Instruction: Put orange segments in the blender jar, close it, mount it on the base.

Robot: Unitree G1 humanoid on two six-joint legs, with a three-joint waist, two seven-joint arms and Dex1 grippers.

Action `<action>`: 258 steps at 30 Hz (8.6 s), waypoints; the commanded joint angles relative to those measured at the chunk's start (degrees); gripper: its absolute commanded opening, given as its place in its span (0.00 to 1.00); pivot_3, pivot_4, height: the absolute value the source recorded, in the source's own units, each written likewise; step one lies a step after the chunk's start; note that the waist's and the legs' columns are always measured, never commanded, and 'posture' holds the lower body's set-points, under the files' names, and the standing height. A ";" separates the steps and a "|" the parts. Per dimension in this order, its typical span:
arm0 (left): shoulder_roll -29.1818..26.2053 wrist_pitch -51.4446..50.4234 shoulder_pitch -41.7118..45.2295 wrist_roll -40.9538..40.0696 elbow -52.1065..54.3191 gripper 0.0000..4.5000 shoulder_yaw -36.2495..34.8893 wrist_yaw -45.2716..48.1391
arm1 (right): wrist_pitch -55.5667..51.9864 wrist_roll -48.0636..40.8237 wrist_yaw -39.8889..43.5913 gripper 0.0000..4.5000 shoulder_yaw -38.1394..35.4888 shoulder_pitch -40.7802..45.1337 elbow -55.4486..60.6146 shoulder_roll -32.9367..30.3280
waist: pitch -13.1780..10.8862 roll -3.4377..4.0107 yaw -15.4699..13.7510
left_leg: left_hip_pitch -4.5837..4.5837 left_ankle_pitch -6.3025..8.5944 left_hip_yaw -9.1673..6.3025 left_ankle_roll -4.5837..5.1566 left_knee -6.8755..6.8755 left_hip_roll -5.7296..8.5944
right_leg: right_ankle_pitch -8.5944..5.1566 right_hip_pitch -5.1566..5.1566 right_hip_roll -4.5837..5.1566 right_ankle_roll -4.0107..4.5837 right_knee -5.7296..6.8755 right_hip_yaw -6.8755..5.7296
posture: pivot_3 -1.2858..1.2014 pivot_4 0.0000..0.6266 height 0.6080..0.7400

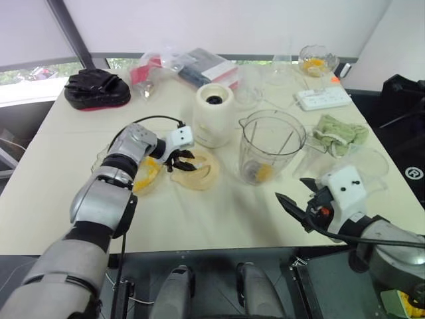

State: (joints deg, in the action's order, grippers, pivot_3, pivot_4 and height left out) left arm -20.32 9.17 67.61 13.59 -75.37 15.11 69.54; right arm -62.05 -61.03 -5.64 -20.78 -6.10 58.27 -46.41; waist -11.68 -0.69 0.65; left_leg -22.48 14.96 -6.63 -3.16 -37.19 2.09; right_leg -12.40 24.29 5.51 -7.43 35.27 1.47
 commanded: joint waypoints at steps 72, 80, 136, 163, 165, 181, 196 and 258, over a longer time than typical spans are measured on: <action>-8.13 -4.10 12.67 -9.89 13.56 0.06 -9.51 14.05 | 13.63 41.82 -5.23 0.27 12.58 19.53 -31.57 25.29 | 0.27 -0.32 0.50 | 0.08 0.00 -0.01 0.01 -0.03 0.01 | 0.01 0.04 -0.02 -0.02 0.25 0.01 | 0.52 0.24 1.00; -8.45 -3.74 22.78 -10.14 7.99 0.06 -9.98 15.99 | 14.42 44.51 -4.67 0.23 12.83 20.68 -32.26 28.66 | 0.27 -0.34 0.25 | 0.07 0.00 -0.04 0.01 -0.10 0.02 | 0.01 0.04 -0.02 -0.02 0.33 0.01 | 0.52 0.24 1.00; 7.27 -2.41 30.55 -7.78 -0.37 0.06 -2.94 22.96 | 7.31 54.34 2.03 0.23 22.41 22.42 -22.00 37.82 | 0.20 -0.18 2.01 | 0.08 0.00 -0.06 0.01 0.00 0.04 | -0.06 0.31 -0.02 -0.10 0.78 0.04 | 0.52 0.24 1.00; -6.03 -13.71 25.16 -40.68 22.17 0.06 26.17 22.96 | 10.79 58.82 5.10 0.23 24.19 20.61 -28.17 35.45 | 0.21 -0.19 1.93 | 0.11 0.00 -0.06 0.01 -0.07 0.03 | -0.06 0.30 -0.02 -0.08 0.83 0.11 | 0.52 0.24 1.00; -7.21 -14.62 24.84 -43.08 24.54 0.06 28.09 22.96 | 10.90 58.82 5.17 0.23 24.11 20.66 -28.36 35.50 | 0.21 -0.18 1.93 | 0.11 0.00 -0.06 0.01 -0.08 0.03 | -0.06 0.29 -0.02 -0.07 0.83 0.11 | 0.52 0.24 1.00; -4.35 -8.72 18.81 -35.86 21.25 0.06 27.07 22.96 | 11.25 58.78 5.46 0.23 23.53 20.41 -28.67 35.62 | 0.27 -0.16 1.86 | 0.16 0.00 -0.05 0.02 -0.12 0.03 | -0.07 0.23 -0.04 -0.05 0.83 0.11 | 0.52 0.24 1.00; -1.78 -5.69 17.65 -25.42 14.01 0.06 18.69 22.96 | 12.72 55.90 5.52 0.23 19.39 19.58 -25.97 40.16 | 0.41 -0.13 1.95 | 0.33 0.00 -0.02 0.02 -0.13 0.03 | -0.07 0.06 -0.04 -0.05 0.83 0.13 | 0.52 0.24 1.00; 5.95 -53.64 6.17 -12.32 39.93 0.06 12.58 7.82 | 13.35 58.07 4.79 0.23 21.50 19.91 -27.09 41.68 | 1.08 0.02 1.29 | 1.15 0.08 -0.10 0.13 0.10 0.06 | -0.53 -0.85 0.02 -0.39 0.62 0.07 | 0.52 0.24 1.00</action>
State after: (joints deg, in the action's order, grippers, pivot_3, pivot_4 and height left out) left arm -15.29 -42.19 76.87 -0.68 -33.08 25.18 80.22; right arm -50.05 -3.05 -1.34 -1.81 12.73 28.69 -5.31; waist -10.60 -0.67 1.94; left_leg -21.33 15.05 -6.73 -3.03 -37.09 2.14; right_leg -12.94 23.44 5.52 -7.82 35.88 1.54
